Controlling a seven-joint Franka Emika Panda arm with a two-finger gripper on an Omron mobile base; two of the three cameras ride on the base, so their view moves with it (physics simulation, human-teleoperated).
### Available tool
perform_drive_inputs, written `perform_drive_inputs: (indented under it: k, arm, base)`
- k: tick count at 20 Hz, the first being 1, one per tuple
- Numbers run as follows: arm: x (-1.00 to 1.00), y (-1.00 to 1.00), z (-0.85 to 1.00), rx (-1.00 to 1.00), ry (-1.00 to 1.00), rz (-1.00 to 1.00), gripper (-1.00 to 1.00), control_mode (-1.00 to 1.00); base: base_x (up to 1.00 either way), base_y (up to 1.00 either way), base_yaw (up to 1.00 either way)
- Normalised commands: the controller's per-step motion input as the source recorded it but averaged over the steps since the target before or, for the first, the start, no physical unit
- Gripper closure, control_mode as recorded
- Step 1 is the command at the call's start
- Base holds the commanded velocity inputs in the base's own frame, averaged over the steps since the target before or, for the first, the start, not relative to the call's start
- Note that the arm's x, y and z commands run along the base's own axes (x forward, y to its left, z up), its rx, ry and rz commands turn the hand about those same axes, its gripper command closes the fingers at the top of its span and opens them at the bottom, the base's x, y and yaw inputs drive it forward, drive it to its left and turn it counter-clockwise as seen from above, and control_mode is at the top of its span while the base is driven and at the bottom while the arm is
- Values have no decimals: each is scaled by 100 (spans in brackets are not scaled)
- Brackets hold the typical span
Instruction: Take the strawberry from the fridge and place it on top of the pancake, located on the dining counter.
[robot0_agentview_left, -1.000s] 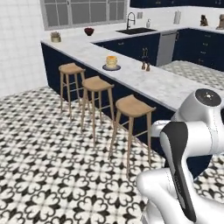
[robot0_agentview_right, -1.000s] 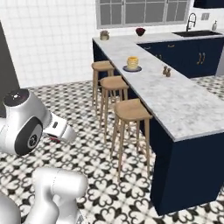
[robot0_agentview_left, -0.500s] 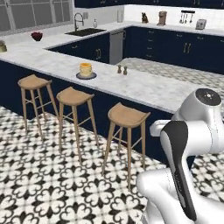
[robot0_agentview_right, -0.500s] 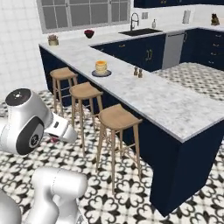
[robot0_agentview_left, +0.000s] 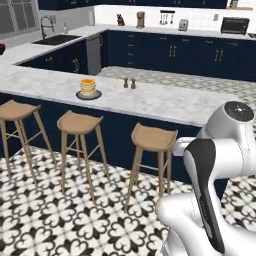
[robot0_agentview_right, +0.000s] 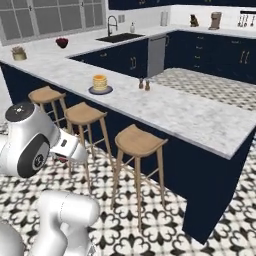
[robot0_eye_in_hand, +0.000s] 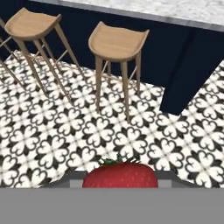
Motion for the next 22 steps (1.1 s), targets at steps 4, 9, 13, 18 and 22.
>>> perform_drive_inputs:
  k: [4,9,13,18,22]
  arm:
    - [0,0,0,0,0,0,100,100]
    - [0,0,0,0,0,0,100,100]
    - [0,0,0,0,0,0,100,100]
    - [0,0,0,0,0,0,100,100]
    - [0,0,0,0,0,0,100,100]
  base:
    - [28,100,-39]
    - [47,100,-42]
    - [62,100,-40]
    - [72,100,-36]
    - [71,100,-36]
